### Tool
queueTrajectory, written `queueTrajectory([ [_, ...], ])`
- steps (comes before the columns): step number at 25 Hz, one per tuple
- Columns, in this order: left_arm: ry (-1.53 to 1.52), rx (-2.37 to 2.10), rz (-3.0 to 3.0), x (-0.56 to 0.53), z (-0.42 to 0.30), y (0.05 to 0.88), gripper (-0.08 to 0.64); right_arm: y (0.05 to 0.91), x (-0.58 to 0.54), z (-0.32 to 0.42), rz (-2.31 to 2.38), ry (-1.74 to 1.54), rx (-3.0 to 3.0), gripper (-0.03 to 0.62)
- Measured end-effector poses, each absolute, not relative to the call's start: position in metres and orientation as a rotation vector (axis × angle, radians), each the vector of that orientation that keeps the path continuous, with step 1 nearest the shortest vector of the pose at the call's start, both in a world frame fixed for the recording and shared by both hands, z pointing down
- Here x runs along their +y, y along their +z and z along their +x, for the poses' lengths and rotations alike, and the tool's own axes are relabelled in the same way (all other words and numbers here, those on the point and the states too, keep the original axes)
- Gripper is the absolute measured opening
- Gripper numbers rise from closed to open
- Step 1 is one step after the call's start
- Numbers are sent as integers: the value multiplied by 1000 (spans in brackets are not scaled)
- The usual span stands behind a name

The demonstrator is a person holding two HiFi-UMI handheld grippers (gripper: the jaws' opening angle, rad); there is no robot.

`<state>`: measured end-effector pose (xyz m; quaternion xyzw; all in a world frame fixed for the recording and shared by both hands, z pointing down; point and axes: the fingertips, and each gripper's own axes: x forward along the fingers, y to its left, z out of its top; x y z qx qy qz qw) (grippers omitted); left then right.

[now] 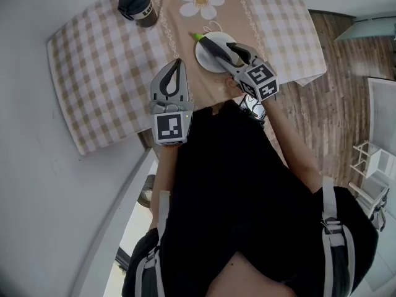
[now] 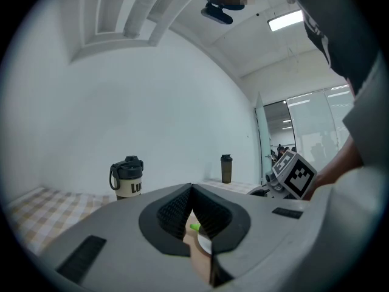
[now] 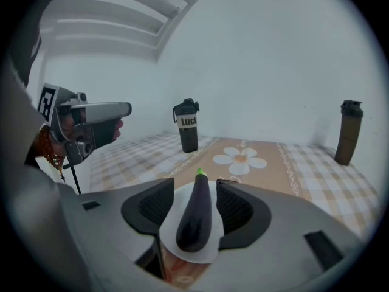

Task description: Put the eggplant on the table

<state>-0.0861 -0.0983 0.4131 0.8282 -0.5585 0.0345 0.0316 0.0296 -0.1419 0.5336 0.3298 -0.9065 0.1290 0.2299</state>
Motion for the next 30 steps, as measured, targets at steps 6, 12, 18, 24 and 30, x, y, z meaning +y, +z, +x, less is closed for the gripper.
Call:
queueTrajectory([
  [6,111,-1719,2564,-103,-83,409,-8,508,-144,26,921,338,-2550,228],
  [12,117,-1715,2577,-104,-78,407,-8,478,-146,21,915,267,-2597,228],
  [18,110,-1718,2589,-106,-76,403,-8,445,-144,11,890,190,-2660,227],
  [24,87,-1736,2608,-107,-74,393,-8,402,-138,3,868,75,-2790,227],
  [30,16,-1777,2629,-105,-72,373,-8,362,-125,-3,855,-94,-2943,227],
])
